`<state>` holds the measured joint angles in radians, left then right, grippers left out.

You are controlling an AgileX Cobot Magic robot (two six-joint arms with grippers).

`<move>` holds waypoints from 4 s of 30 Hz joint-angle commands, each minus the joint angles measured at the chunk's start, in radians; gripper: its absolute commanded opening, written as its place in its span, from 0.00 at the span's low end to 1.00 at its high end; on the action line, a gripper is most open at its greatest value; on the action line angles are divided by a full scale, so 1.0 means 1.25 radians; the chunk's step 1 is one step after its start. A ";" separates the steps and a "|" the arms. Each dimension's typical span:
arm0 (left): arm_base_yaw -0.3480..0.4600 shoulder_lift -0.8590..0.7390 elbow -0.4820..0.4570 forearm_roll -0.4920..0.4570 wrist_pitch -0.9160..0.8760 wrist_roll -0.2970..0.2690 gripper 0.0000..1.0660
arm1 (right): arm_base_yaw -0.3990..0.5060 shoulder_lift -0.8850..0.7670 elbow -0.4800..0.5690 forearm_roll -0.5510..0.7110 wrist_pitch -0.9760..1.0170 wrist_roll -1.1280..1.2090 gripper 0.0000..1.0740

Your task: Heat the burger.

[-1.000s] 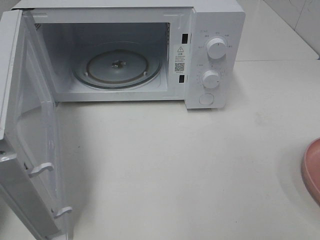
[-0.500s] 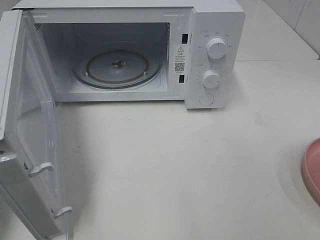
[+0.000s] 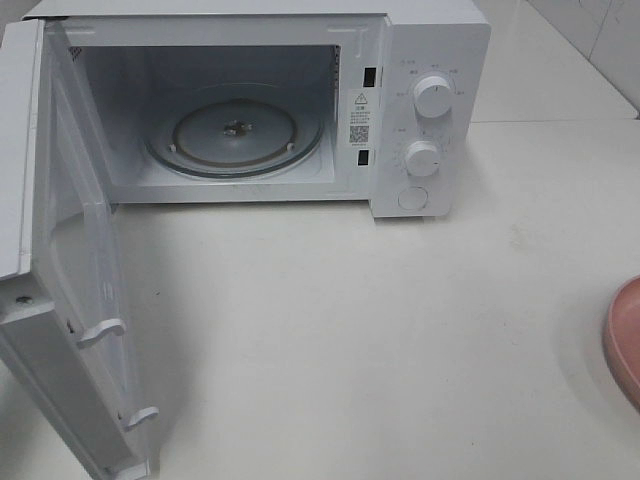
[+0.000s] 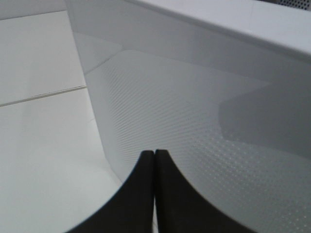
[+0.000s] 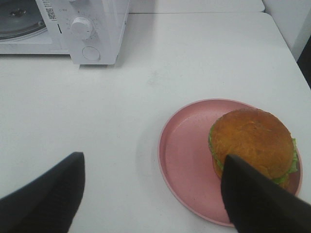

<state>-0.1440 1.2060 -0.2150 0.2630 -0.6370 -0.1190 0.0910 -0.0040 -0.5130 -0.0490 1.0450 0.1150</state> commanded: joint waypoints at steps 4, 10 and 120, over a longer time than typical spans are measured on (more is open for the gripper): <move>-0.005 0.105 0.000 0.133 -0.187 -0.080 0.00 | -0.003 -0.021 0.002 0.001 -0.007 -0.010 0.70; -0.005 0.184 -0.006 0.162 -0.320 -0.107 0.00 | -0.003 -0.021 0.002 0.001 -0.007 -0.010 0.70; -0.552 0.534 -0.835 -0.222 0.721 0.053 0.94 | -0.003 -0.021 0.002 0.001 -0.007 -0.010 0.70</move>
<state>-0.8210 1.8970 -1.2530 0.0000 0.1830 -0.0470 0.0910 -0.0040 -0.5130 -0.0490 1.0450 0.1150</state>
